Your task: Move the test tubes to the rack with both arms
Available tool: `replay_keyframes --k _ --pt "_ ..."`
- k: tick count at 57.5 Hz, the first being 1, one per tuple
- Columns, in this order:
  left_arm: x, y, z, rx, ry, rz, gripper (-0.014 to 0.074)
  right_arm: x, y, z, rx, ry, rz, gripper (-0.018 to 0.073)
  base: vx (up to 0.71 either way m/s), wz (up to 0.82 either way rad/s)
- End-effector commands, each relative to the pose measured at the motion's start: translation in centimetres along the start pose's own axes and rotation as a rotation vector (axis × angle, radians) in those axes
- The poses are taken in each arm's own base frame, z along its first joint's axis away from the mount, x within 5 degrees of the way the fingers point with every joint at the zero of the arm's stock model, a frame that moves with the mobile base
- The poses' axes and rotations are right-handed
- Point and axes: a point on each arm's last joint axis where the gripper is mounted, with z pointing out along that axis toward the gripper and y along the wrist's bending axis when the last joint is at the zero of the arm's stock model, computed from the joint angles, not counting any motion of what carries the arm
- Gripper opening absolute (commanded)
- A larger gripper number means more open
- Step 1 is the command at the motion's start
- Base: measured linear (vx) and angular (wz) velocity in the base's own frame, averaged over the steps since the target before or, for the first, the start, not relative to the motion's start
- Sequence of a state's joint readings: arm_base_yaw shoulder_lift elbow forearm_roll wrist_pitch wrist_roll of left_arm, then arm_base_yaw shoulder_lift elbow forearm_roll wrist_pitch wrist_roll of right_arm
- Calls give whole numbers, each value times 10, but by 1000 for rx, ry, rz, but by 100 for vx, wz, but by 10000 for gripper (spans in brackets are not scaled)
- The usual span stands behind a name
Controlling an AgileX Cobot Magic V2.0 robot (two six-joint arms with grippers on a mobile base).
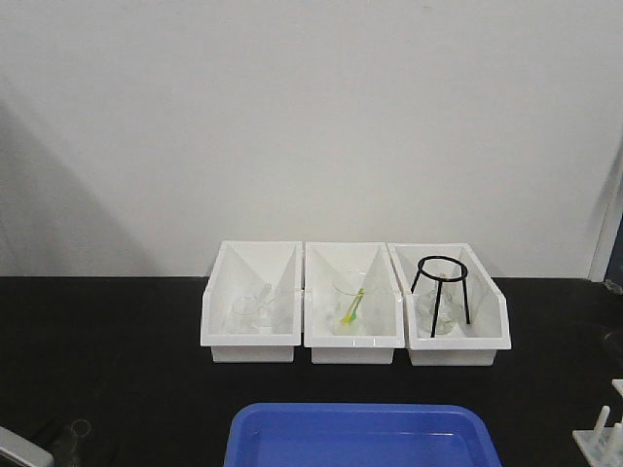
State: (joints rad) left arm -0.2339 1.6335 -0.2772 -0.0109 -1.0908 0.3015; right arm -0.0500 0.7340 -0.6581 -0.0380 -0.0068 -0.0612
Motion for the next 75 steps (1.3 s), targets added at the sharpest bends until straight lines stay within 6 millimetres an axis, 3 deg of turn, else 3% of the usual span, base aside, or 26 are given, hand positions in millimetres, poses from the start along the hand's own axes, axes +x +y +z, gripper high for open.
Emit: replay_keyframes --k 1,9,17,25,26,35,49,62,75 --pt "-19 5 7 -42 -135 -11 497 -20 -2 -2 9 -121 -17 414 0 0" --pt "-19 5 9 -43 -137 -11 476 -20 -2 -2 9 -121 -17 414 0 0" --pt "-19 5 9 -43 -136 -8 398 -20 -2 -2 9 -120 -17 414 0 0" --pt "-19 5 9 -44 -135 5 253 -19 -2 -2 8 -112 -17 414 0 0" --pt "-19 5 9 -44 -135 5 120 -19 -2 -1 8 -106 -17 414 0 0" --pt "-19 5 9 -47 -140 4 -25 -19 -1 -1 8 -105 -17 414 0 0" --pt "-27 8 6 -63 -171 -1 -20 -17 -1 -1 7 -89 -16 414 0 0" --pt "-48 23 -9 -152 -190 -67 -20 -17 -1 -1 7 -87 -16 414 0 0" --pt "-73 29 -27 -114 -145 -98 -20 -17 -1 -1 7 -87 -16 414 0 0"
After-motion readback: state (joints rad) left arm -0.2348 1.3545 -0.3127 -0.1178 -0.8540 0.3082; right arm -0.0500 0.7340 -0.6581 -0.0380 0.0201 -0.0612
